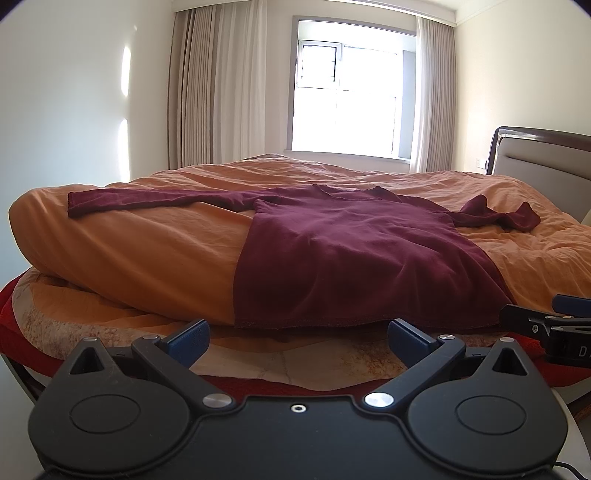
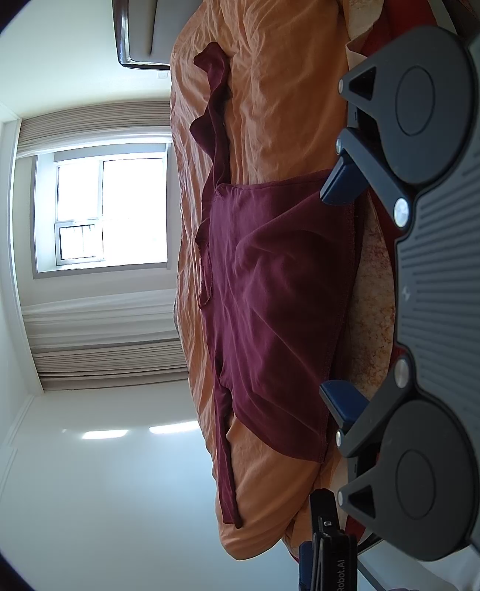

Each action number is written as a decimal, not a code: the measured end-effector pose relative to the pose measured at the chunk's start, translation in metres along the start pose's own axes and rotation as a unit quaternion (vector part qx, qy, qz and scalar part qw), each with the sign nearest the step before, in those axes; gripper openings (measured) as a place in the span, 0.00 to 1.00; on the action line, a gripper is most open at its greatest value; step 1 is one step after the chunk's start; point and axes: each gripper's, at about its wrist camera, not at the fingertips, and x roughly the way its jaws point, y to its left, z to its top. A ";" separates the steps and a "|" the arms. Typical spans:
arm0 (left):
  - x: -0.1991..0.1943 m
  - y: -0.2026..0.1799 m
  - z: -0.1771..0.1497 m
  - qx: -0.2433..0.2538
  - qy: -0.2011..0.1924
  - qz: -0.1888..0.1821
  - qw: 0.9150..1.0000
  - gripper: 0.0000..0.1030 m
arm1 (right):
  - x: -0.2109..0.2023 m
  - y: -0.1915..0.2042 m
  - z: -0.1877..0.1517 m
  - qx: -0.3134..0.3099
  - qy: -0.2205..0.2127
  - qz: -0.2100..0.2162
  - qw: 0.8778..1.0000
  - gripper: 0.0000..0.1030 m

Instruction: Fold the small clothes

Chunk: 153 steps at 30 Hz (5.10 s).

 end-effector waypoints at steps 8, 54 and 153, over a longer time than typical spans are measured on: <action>-0.001 0.000 0.000 0.000 -0.001 0.000 1.000 0.99 | 0.000 0.000 0.000 0.000 0.000 0.000 1.000 1.00; 0.001 0.001 0.000 0.000 -0.001 0.000 1.000 0.99 | 0.001 0.002 0.000 0.000 0.002 0.000 1.000 1.00; 0.405 -0.132 0.148 0.040 0.170 -0.023 0.984 1.00 | 0.275 -0.452 0.158 0.208 -0.014 -0.281 0.937 1.00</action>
